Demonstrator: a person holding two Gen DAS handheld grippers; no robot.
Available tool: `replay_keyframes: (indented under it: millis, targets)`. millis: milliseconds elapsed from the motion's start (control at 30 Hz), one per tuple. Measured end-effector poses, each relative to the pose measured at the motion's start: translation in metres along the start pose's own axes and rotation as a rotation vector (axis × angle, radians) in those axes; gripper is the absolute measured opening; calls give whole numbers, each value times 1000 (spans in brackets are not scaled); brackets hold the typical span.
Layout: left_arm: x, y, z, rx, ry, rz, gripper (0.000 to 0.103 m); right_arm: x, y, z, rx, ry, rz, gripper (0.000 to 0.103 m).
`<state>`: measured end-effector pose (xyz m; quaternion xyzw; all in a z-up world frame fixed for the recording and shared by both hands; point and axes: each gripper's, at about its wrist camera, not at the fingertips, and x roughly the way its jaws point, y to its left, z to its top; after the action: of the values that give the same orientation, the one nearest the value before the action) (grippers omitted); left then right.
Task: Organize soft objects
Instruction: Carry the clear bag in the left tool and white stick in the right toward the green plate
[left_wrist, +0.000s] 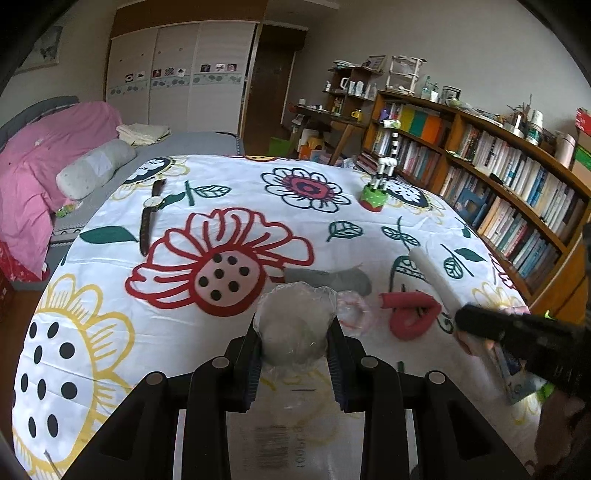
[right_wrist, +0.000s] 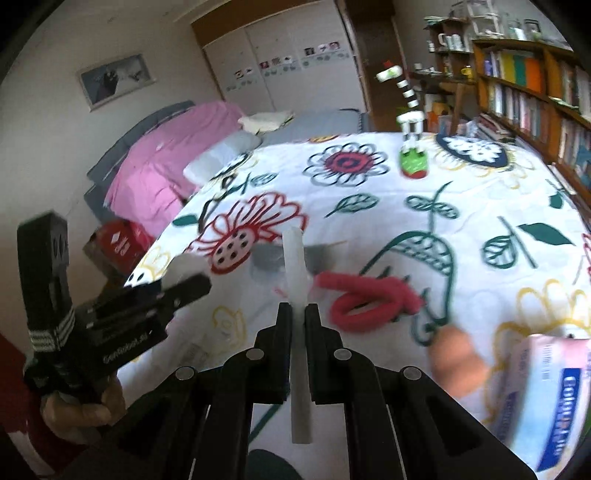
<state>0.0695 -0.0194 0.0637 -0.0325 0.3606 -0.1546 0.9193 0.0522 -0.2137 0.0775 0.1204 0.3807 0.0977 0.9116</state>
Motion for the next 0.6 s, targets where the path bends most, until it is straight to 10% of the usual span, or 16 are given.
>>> replay_keyframes:
  millis: [600]
  targets:
    - [6,-58,7,106,4,-44,33,-62,-115,31,182,-84,-188,8]
